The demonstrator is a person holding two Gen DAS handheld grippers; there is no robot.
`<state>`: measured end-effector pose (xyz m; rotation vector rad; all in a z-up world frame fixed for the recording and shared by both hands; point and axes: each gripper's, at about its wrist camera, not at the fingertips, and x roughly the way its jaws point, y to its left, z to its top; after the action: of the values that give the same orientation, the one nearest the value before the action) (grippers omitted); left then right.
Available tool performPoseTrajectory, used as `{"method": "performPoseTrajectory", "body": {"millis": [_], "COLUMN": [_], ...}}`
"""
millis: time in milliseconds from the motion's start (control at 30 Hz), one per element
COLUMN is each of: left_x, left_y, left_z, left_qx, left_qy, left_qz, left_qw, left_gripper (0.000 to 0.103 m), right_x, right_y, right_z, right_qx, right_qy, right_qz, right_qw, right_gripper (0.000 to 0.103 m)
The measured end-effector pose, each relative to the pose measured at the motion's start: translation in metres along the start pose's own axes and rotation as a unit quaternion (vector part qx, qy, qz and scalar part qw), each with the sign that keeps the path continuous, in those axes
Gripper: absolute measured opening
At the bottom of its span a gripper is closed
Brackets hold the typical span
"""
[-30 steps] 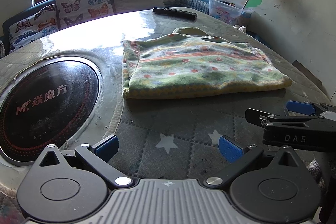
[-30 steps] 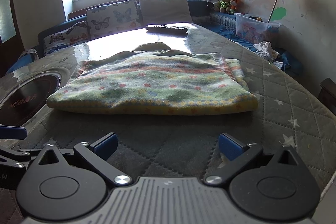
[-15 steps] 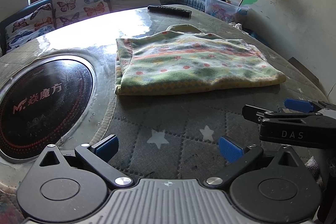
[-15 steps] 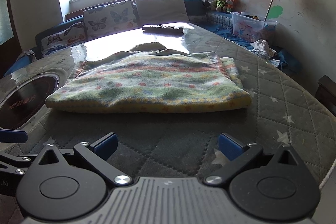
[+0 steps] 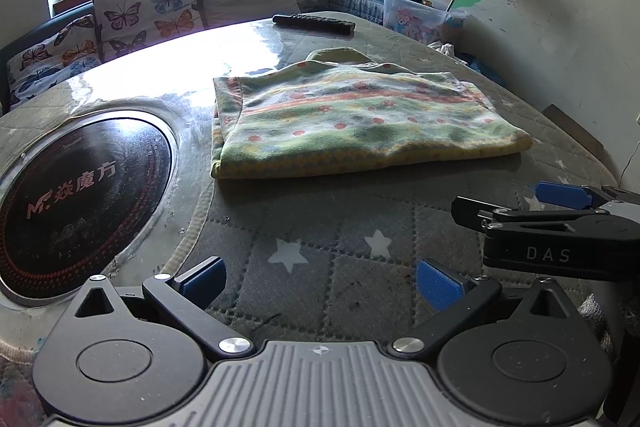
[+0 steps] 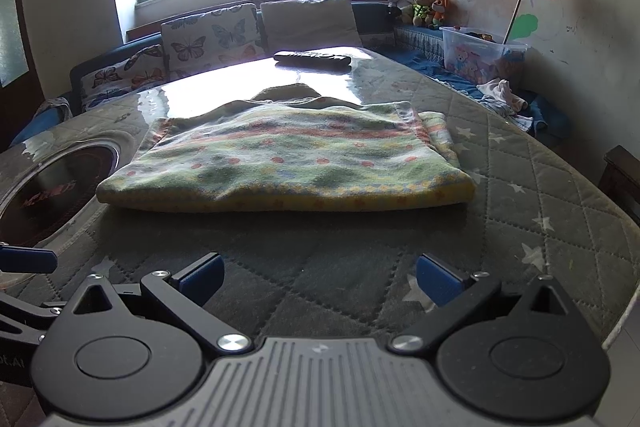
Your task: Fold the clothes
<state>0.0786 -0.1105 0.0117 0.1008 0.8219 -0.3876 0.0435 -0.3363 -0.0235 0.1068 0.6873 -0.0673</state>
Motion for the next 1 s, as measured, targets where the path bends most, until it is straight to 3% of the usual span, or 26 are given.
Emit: {"method": "performPoseTrajectory", "body": {"millis": [1000], "left_x": [-0.029], "left_y": [-0.013], "left_z": [-0.031], "left_qx": [0.008], "left_qy": [-0.046], "left_qz": [0.002], "left_qw": [0.9989], "left_gripper": [0.103], "right_x": [-0.035], "right_y": [0.006], "right_z": [-0.022], "right_qx": [0.006], "right_qy": [-0.031], "right_qz": [0.043], "right_qw": [0.999], "right_gripper": [0.103]}}
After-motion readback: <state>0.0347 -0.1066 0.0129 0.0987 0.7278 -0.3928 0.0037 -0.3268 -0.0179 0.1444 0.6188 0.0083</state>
